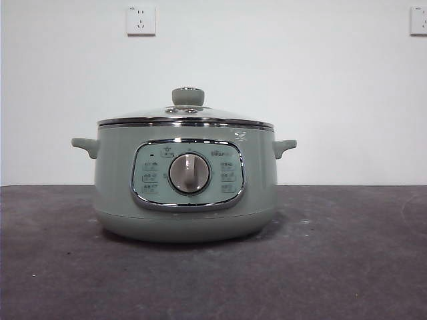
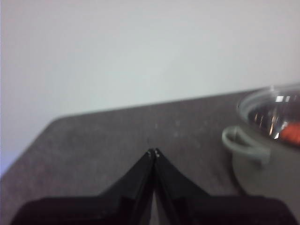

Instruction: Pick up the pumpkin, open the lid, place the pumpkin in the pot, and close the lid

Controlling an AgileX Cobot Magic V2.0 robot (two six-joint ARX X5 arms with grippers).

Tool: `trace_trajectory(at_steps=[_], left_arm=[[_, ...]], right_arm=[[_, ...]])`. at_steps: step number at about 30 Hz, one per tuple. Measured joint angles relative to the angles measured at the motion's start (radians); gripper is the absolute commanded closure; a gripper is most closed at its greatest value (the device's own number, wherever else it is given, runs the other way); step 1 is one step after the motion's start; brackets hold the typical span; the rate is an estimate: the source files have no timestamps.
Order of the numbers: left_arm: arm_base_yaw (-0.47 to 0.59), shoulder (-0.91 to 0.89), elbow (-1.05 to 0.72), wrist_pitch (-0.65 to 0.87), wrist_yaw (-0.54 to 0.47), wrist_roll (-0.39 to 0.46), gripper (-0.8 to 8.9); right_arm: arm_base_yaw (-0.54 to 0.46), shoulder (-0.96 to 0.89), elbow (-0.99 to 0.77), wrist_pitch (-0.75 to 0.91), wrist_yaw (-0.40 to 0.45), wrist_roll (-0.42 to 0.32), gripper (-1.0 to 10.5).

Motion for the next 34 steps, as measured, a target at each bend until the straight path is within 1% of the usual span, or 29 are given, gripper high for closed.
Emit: trace_trajectory(at_steps=[4, 8, 19, 34], left_arm=[[0.014, -0.058, -0.086, 0.001, 0.0, -0.031, 8.17], [0.022, -0.077, -0.144, -0.005, 0.0, -0.061, 8.17], [0.044, -0.077, -0.143, -0.101, 0.001, -0.082, 8.17], [0.045, -0.077, -0.143, -0.101, 0.002, -0.082, 8.17]], right_arm=[[0.0, 0.0, 0.0, 0.0, 0.0, 0.0, 9.5], [0.0, 0.0, 0.0, 0.0, 0.0, 0.0, 9.5], [0.0, 0.0, 0.0, 0.0, 0.0, 0.0, 9.5], [0.0, 0.0, 0.0, 0.0, 0.0, 0.0, 9.5]])
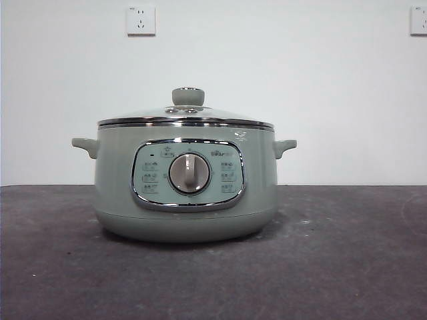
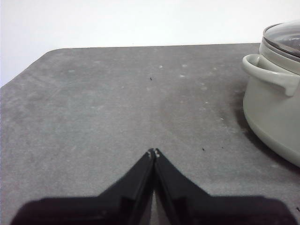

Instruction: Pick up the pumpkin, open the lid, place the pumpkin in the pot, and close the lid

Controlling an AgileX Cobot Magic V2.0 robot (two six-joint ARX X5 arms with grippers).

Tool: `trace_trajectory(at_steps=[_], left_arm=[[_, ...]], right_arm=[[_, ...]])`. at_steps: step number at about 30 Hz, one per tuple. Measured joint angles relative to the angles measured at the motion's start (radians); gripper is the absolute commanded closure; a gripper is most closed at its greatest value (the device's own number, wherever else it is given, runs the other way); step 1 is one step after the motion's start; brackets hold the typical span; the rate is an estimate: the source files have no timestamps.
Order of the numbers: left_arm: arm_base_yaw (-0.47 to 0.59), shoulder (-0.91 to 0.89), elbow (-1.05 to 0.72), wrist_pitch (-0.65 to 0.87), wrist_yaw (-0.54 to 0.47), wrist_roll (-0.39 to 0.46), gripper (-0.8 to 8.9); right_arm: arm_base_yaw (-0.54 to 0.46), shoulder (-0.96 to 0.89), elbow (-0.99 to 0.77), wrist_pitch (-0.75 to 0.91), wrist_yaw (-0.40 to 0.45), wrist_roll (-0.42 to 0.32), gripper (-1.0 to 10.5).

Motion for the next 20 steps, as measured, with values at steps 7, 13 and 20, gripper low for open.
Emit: trace_trajectory(at_steps=[7, 13, 20], left_arm=[[0.0, 0.0, 0.0, 0.0, 0.0, 0.0, 8.17], [0.0, 0.0, 0.0, 0.0, 0.0, 0.0, 8.17], [0.0, 0.0, 0.0, 0.0, 0.0, 0.0, 8.17]], right_arm=[[0.0, 0.0, 0.0, 0.0, 0.0, 0.0, 9.5], [-0.028, -0.015, 0.0, 0.007, 0.003, -0.045, 9.5], [-0.193, -0.166, -0.063, 0.292, -0.025, -0.061, 9.5]])
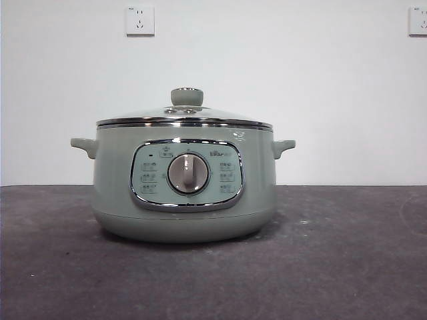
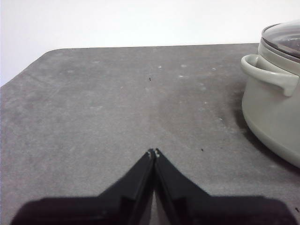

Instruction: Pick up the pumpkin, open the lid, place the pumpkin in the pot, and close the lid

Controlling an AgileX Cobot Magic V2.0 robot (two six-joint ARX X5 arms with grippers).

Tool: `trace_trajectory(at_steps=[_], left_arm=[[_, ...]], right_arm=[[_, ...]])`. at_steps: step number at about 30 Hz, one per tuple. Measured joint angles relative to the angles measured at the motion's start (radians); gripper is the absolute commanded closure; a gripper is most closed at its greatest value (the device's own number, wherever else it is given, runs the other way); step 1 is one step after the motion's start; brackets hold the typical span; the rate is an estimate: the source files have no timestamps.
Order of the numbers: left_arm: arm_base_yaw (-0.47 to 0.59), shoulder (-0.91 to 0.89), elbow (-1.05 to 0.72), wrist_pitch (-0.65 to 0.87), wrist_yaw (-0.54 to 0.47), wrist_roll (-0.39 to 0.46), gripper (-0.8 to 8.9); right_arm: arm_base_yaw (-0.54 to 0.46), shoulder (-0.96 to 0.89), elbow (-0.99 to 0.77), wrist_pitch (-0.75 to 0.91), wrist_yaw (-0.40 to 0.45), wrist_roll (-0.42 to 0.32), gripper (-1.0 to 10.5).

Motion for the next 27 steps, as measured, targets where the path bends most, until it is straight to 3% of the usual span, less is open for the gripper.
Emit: trace_trajectory(at_steps=[7, 14, 20, 27], left_arm=[[0.0, 0.0, 0.0, 0.0, 0.0, 0.0, 8.17], [0.0, 0.0, 0.0, 0.0, 0.0, 0.0, 8.17], [0.0, 0.0, 0.0, 0.0, 0.0, 0.0, 8.17], [0.0, 0.0, 0.0, 0.0, 0.0, 0.0, 8.17]], right_arm=[[-0.192, -0.218, -0.275, 0.305, -0.002, 0.033, 9.5], [-0.326, -0.473, -0.736, 0.657, 0.002, 0.036, 9.5], [-0.359, -0.666, -1.072, 0.734, 0.054, 0.037, 9.5], [-0.364, -0.819, -1.306, 0.768, 0.121, 0.052, 9.5]])
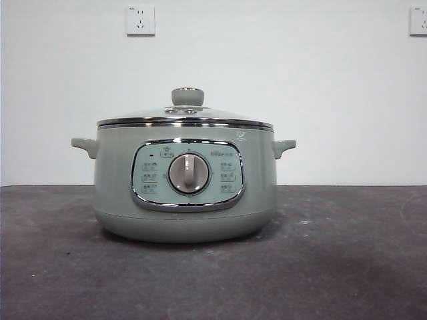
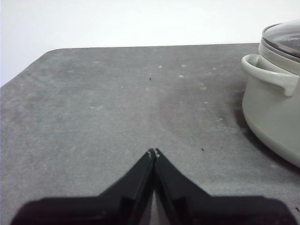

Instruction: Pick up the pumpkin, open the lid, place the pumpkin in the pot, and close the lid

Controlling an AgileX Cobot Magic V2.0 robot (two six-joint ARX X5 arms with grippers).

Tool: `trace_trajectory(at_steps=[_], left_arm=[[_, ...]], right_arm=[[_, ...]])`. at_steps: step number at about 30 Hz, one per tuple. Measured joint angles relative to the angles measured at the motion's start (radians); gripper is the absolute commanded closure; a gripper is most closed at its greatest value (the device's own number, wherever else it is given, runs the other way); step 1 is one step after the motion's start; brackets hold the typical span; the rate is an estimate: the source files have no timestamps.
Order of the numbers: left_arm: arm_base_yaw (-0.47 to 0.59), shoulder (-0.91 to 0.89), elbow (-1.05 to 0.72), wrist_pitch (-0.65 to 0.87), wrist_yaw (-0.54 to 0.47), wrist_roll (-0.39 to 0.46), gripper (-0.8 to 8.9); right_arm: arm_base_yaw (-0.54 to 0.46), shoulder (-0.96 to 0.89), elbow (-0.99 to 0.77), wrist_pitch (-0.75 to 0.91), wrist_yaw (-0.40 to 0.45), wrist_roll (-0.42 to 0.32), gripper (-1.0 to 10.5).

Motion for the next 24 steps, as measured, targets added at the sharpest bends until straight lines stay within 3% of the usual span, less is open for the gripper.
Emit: trace_trajectory(at_steps=[7, 24], left_arm=[[0.0, 0.0, 0.0, 0.0, 0.0, 0.0, 8.17], [0.0, 0.0, 0.0, 0.0, 0.0, 0.0, 8.17]], right_arm=[[0.0, -0.075, -0.144, 0.02, 0.112, 0.054, 9.5], [0.0, -0.098, -0.205, 0.037, 0.117, 0.09, 9.5]])
